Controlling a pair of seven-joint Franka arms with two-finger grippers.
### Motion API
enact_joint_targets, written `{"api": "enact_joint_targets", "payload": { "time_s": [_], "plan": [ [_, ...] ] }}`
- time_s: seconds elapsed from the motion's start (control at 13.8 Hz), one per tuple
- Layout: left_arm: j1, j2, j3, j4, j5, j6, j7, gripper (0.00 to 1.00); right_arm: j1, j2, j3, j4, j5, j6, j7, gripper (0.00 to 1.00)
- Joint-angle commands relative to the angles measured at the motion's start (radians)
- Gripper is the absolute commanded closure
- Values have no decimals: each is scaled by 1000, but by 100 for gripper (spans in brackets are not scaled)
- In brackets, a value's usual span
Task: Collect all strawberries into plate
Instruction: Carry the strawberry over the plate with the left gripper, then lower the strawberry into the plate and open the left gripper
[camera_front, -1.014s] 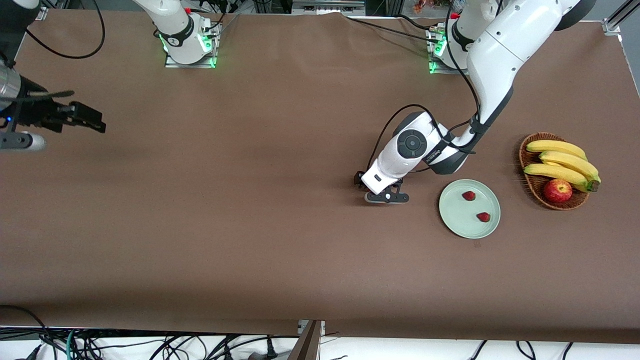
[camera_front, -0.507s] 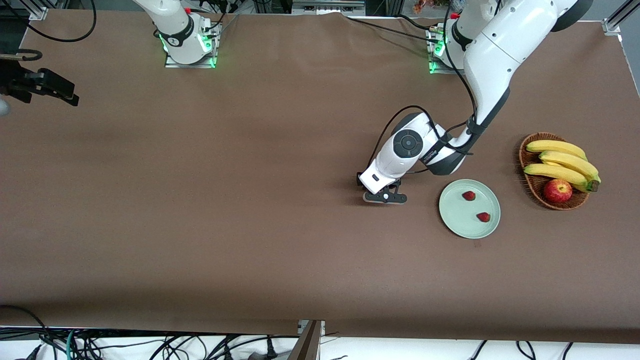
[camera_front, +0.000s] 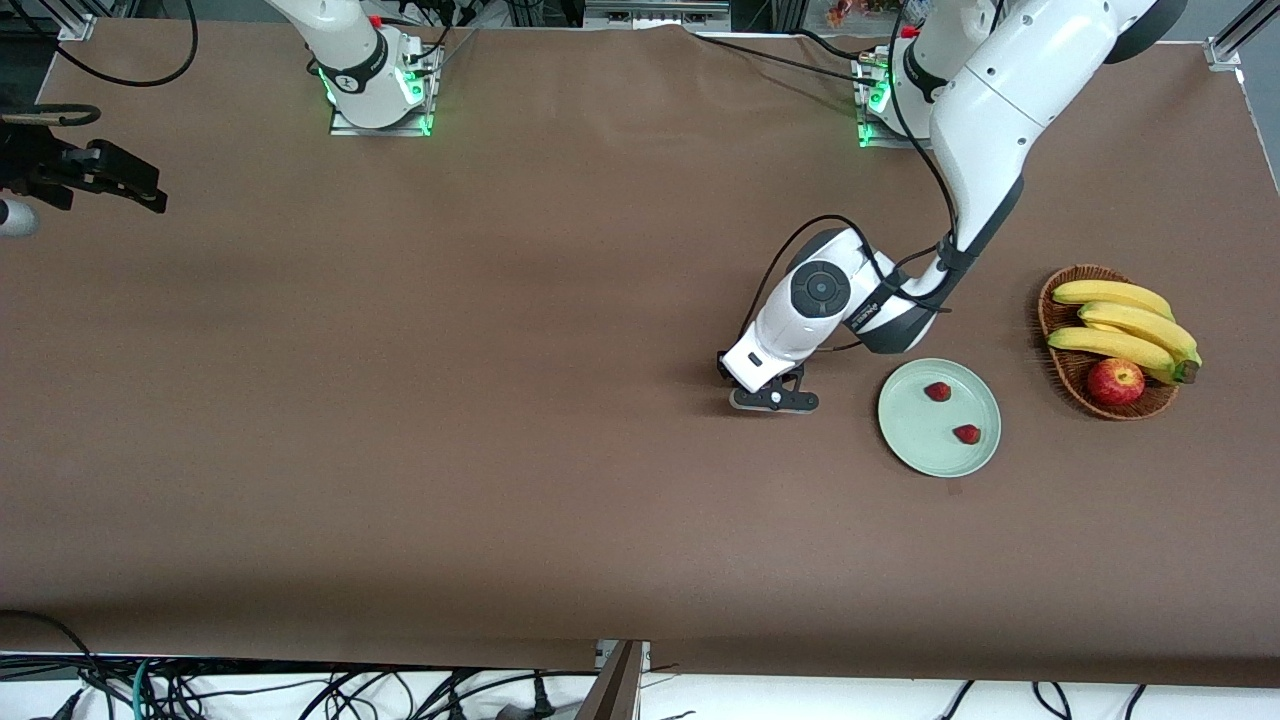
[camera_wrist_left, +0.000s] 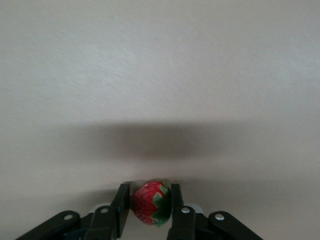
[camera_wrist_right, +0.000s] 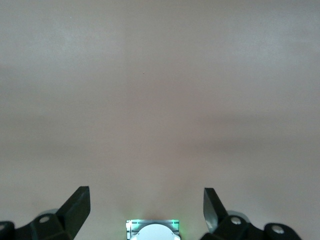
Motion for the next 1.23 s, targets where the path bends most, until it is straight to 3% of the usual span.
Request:
{"api": "enact_joint_targets", "payload": {
  "time_s": [0.0, 0.14, 0.51, 0.72, 1.01, 1.09, 1.16],
  "plan": [
    [20, -96, 0, 8, 33, -172, -4, 100, -3, -7, 1, -10, -6, -5, -12, 0],
    [40, -138, 1, 8, 34, -258, 54, 100, -6, -7, 1, -10, -3, -3, -11, 0],
    [235, -176, -7, 7, 31, -349, 550, 100, -6, -7, 1, -10, 3, -5, -12, 0],
    [345, -144, -5, 7, 20, -315, 870, 100, -8, -7, -1, -10, 4, -3, -12, 0],
    [415, -48, -7, 5, 17, -130, 1102, 98, -6, -5, -1, -10, 12, 0, -11, 0],
    [418, -43, -7, 5, 17, -122, 1105, 95, -8, -5, -1, -10, 20, 3, -11, 0],
    [416, -43, -7, 5, 17, -123, 1104, 80, -8, -5, -1, -10, 23, 3, -11, 0]
  ]
}}
